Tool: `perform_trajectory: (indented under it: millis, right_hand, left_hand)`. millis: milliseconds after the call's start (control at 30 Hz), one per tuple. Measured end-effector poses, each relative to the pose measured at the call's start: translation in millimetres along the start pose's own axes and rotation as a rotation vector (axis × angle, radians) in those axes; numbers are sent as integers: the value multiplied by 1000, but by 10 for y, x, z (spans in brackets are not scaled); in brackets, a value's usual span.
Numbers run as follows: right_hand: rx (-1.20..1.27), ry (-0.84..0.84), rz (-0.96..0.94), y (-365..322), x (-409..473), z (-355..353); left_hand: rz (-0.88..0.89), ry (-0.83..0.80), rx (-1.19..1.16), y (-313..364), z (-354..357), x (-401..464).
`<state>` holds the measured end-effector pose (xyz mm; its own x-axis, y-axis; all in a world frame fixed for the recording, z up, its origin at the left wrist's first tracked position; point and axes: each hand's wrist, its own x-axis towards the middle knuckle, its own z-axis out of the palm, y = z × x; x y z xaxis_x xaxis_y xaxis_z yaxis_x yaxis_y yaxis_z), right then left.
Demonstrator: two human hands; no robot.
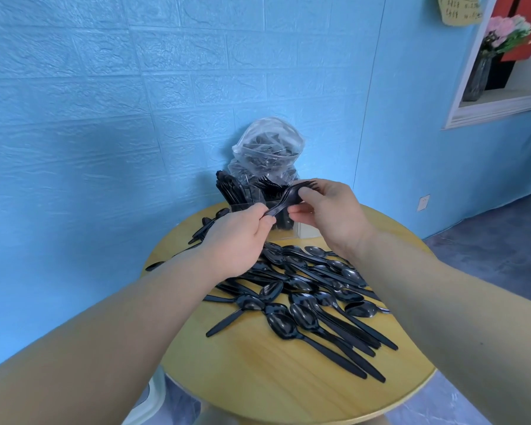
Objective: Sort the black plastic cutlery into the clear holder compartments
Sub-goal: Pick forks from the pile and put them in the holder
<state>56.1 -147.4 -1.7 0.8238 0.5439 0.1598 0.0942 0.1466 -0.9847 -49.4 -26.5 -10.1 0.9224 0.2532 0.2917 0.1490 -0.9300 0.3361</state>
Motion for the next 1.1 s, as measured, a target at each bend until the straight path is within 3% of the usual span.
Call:
perform_trajectory:
  millis: [133,267,333,467,667,800,1100]
  right_hand:
    - [-332,-20,-20,50,50,-64]
    - [-189,152,-109,0,124,-139]
    - [-177,273,-209,-97,233,-221]
    - [-576,399,-520,-327,561,-423]
    - [-952,272,-798,-194,1053,-393]
    - [-1012,143,-754,93,1252,-319]
    - [-1144,-208,-390,419,1285,-335]
  left_hand:
    - [2,-31,41,-36,9,39]
    - [82,-3,-80,-18,49,174]
    - [129,77,-49,-44,46,299]
    - [85,223,96,-216,46,582]
    - [118,130,223,-333,243,834]
    - [160,94,250,-385,404,914]
    - [169,102,243,-538,551,933]
